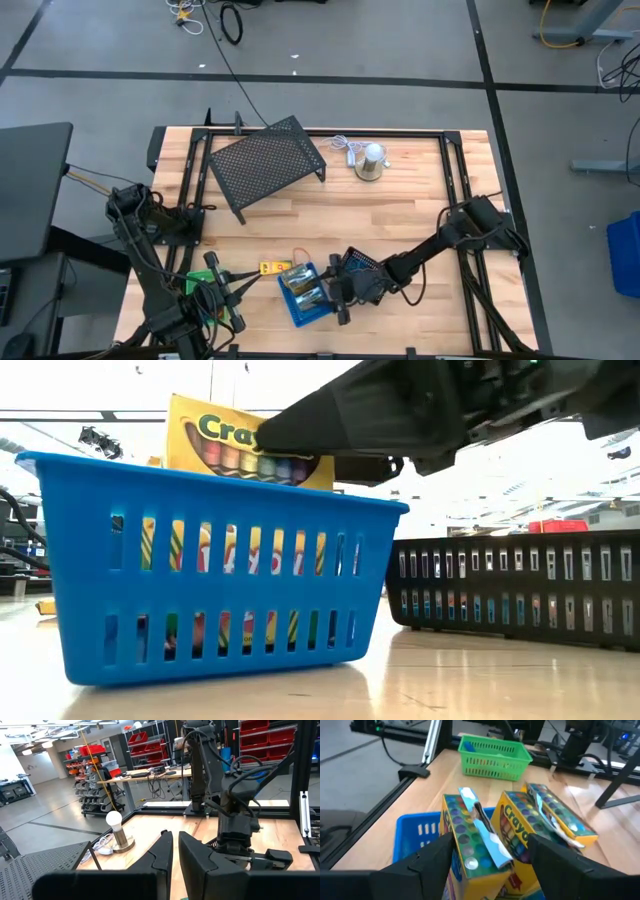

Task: Pick & Place Office Desk Supplies
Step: Put the yellow crayon box into the blue bin

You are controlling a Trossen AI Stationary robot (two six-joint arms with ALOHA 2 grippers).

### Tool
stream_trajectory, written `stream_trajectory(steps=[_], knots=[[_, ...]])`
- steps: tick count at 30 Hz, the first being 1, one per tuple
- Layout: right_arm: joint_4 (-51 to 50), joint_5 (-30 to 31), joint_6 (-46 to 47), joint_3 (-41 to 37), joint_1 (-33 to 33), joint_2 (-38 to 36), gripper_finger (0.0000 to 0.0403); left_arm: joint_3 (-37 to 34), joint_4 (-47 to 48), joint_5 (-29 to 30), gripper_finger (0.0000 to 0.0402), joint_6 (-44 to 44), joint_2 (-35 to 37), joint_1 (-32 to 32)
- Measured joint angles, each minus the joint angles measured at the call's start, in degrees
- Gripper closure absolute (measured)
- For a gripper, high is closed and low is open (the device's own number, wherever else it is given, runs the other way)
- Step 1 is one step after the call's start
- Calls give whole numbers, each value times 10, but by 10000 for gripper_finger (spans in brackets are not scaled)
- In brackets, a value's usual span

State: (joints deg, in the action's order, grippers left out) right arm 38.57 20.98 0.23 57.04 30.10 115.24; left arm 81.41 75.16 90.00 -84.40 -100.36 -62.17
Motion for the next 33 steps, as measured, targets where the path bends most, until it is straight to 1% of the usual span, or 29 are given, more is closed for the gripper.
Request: stream_trajectory(steps=[4, 10, 15, 17, 19, 21, 23, 25, 26, 27, 30, 33], knots=[[-13, 18, -3, 0, 15, -3, 140, 0, 0, 0, 363, 0, 0, 0], [-11, 102, -58, 0, 43, -17, 140, 0, 0, 0, 363, 0, 0, 0], [-30, 112, -56, 0, 44, -44, 140, 0, 0, 0, 363, 0, 0, 0], [-41, 112, -59, 0, 52, -55, 146, 0, -2, 0, 363, 0, 0, 0], [-57, 93, -56, 0, 64, -66, 167, 0, -2, 0, 363, 0, 0, -1], [-92, 73, -38, 5, 74, -76, 208, 0, -2, -1, 363, 0, 0, -1], [-145, 51, -26, 29, 79, -76, 269, 0, -3, -2, 363, 0, 0, -1], [-202, 37, -26, 59, 85, -72, 348, 0, -3, -2, 363, 0, 0, -1], [-224, 25, -30, 79, 86, -64, 375, 0, -3, -2, 363, 0, 0, -1], [-249, 19, -37, 95, 88, -59, 386, 0, -3, -2, 363, 0, 0, -1], [-335, -2, -52, 150, 87, -37, 397, 0, -3, -2, 363, 0, 0, -1], [-391, -6, -70, 195, 76, -12, 399, 0, -3, -2, 363, 0, 0, -1]])
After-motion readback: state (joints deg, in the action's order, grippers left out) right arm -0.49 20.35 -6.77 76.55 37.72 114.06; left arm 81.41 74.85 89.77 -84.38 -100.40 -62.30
